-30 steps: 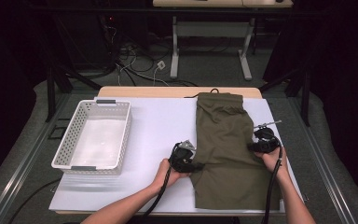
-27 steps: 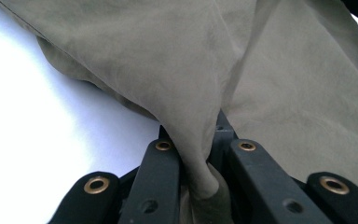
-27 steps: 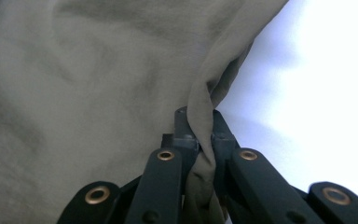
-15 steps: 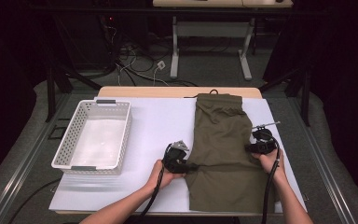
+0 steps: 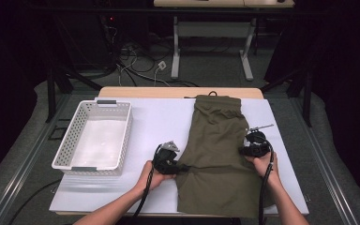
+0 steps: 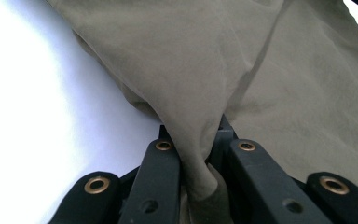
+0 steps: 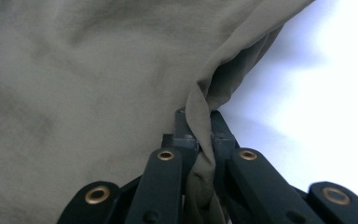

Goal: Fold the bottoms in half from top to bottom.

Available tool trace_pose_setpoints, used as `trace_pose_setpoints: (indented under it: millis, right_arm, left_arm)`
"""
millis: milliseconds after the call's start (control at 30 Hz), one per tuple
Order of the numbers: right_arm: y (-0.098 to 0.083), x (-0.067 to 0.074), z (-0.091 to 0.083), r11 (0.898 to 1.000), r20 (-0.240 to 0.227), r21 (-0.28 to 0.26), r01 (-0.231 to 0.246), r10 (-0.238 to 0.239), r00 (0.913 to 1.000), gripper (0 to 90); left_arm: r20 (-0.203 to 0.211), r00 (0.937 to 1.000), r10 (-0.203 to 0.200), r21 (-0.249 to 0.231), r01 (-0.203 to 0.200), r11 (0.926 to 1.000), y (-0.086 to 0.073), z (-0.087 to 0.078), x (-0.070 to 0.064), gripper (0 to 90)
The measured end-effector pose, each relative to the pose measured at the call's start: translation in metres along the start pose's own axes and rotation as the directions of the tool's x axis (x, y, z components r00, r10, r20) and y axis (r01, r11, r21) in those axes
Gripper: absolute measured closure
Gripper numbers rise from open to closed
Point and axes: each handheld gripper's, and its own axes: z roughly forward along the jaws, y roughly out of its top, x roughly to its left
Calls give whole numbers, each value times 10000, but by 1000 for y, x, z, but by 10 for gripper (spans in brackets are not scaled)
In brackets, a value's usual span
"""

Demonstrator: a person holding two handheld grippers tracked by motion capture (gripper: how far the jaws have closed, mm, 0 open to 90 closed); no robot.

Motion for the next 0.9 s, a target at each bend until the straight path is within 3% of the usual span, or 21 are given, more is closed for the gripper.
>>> trace_pose_setpoints:
  millis: [267,433,500,533,633,700,733,900]
  right_arm:
    - [-3,10,1,10000,-113,10,60,-60,9999,858]
    - [-4,4,-1,9998,-347,221,31,-23,9994,802]
    - [-3,-5,-7,9997,-272,232,-10,17,9996,780]
    - [-3,-5,-7,9997,-272,232,-10,17,9996,780]
    - [-3,-18,-10,9997,28,206,-94,93,10000,792]
    - [-4,-20,-9,9999,131,135,-53,51,9999,793]
    - [-5,-21,-9,9999,198,122,117,-120,9997,789]
    - [0,-18,-14,9976,746,-360,591,-563,9956,761]
  left_arm:
    - [-10,10000,50,157,-50,9999,-8,-11,1,859]
    - [-82,9999,-93,215,95,9997,-12,-6,1,832]
    - [2,10000,-94,198,94,9998,-12,-6,1,725]
    - [-87,9999,-62,183,64,9998,-11,-6,1,725]
    - [-151,9998,-106,243,110,9996,-10,-8,2,521]
    - [-67,9999,-124,333,127,9994,-10,-8,3,477]
    - [-63,9998,-162,338,165,9993,-10,-9,3,395]
    - [-121,9999,-112,342,116,9993,-9,-10,1,314]
